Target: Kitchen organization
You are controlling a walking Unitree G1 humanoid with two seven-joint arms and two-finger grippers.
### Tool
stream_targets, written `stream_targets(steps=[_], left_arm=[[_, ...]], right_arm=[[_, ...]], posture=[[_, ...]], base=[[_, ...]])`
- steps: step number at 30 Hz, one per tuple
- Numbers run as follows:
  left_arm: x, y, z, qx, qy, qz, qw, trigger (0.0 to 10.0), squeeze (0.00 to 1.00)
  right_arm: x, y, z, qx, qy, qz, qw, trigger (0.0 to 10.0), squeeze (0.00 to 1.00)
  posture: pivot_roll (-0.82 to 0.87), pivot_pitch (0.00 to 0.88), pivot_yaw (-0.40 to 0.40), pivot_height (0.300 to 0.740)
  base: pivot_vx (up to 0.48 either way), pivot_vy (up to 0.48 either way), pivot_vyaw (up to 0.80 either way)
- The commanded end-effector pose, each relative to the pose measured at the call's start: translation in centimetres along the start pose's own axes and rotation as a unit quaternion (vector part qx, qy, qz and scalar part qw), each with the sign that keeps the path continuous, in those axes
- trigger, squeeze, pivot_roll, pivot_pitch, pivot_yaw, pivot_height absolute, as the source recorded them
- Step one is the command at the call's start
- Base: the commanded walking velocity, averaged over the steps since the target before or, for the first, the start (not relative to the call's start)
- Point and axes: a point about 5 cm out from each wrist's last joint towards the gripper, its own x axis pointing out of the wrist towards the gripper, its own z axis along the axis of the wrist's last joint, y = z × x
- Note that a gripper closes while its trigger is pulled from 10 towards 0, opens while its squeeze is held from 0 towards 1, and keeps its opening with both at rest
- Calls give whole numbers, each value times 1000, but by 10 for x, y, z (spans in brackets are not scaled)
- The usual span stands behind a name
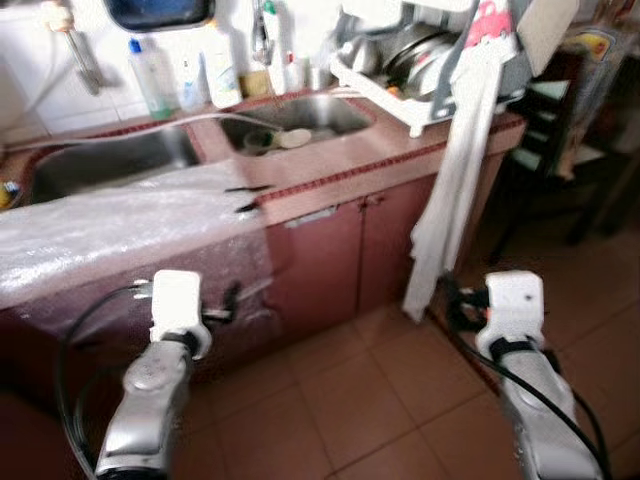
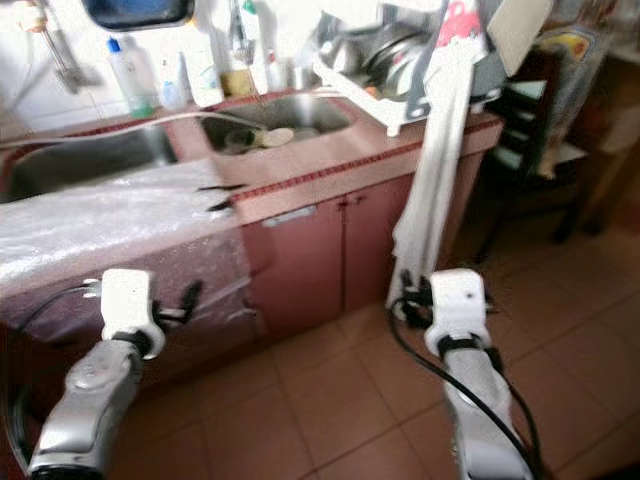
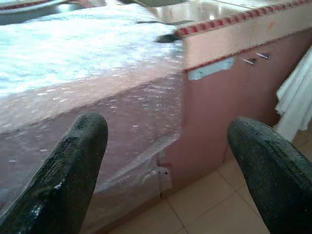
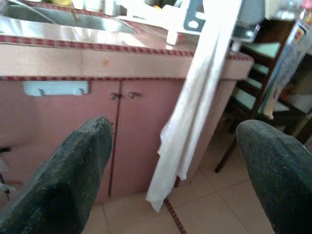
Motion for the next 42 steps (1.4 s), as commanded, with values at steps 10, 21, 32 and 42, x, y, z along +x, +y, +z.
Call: stream_targets(steps=[10,21,32,42], left_arm=[[0,8,4,6,-10,18,1000,10000,0],[12,-4,14,7,-30,13,999,10000,0],[17,-5,18,-16,-45,28,998,10000,0],[17,0,16,5,-44,47,998,10000,0]], right_arm=[[6,7,8,6,-17,10,1000,10000,0],[9,6,13,-1,-29,9,1000,10000,0],[12,4,16,-7,-33,12,999,10000,0],[15,6,16,-7,-33,20,999,10000,0]], posture=[[3,0,40,740],[-9,0,38,740],[-13,0,27,740],[-2,0,23,740]], base=[[0,83,0],[0,0,364],[0,0,800],[0,0,800]])
